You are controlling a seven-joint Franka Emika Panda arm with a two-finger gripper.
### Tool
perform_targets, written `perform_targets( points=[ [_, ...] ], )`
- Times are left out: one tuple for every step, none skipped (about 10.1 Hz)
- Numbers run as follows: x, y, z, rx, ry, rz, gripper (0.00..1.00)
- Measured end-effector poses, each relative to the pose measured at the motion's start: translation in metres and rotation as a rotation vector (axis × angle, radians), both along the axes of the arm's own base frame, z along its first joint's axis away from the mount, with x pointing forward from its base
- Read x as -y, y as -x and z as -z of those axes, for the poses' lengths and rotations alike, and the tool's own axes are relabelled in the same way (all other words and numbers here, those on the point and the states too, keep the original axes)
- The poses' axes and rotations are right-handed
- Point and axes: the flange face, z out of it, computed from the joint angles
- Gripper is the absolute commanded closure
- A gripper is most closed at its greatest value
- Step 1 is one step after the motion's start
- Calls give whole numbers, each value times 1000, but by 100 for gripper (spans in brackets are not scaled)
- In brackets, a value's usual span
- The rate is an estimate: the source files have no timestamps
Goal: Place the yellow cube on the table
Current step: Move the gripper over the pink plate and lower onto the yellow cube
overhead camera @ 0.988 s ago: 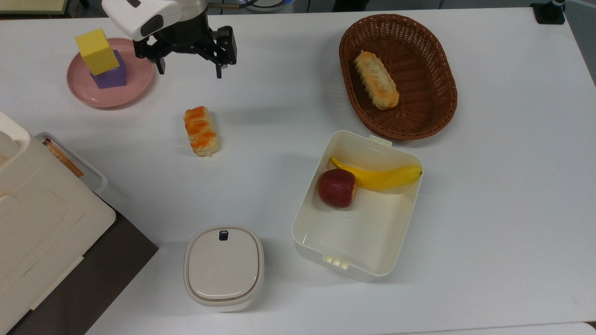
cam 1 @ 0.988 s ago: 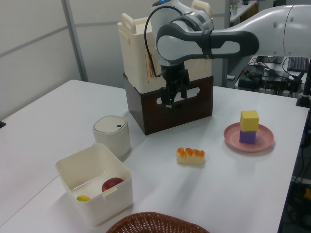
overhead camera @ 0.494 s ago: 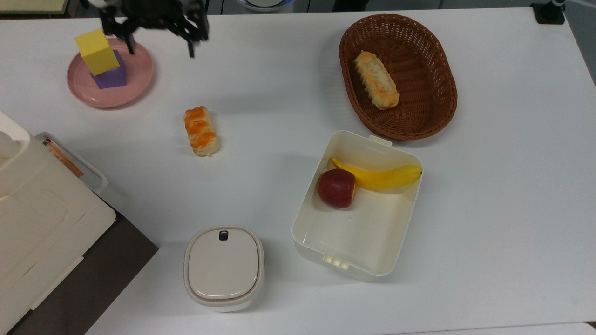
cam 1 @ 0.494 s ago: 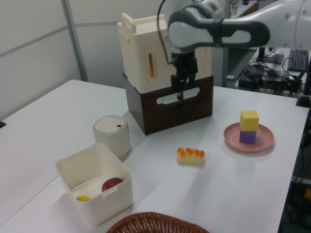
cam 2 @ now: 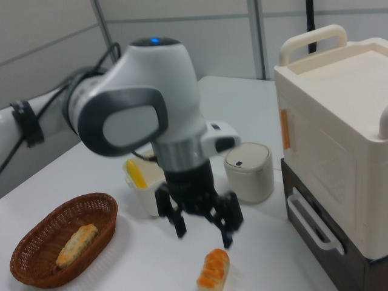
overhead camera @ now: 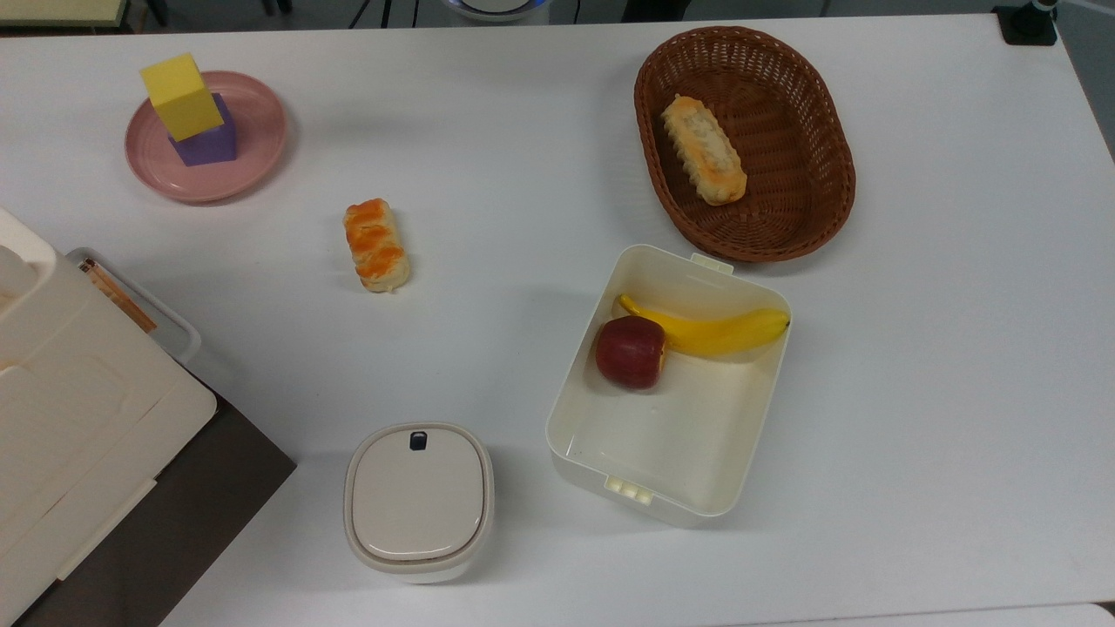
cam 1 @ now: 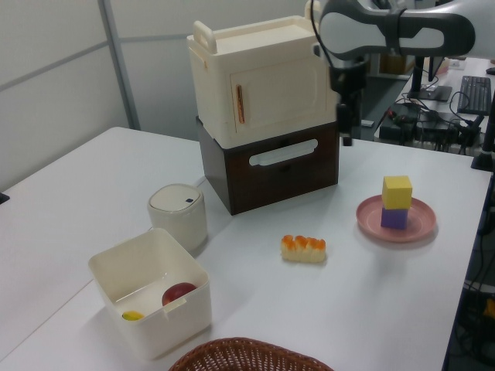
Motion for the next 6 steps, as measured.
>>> perform_targets(
  points=[
    [30,15,13,-35,-17,-23,0],
    [58,30,23,-59,-34,-41,0],
    [86,45,36,-85,-53,-49,0],
    [105,51,53,-116,-71,-44,0],
    [114,48,76,-155,-88,-41,0],
    [119,39,101,-186,-84,-45,0]
  ],
)
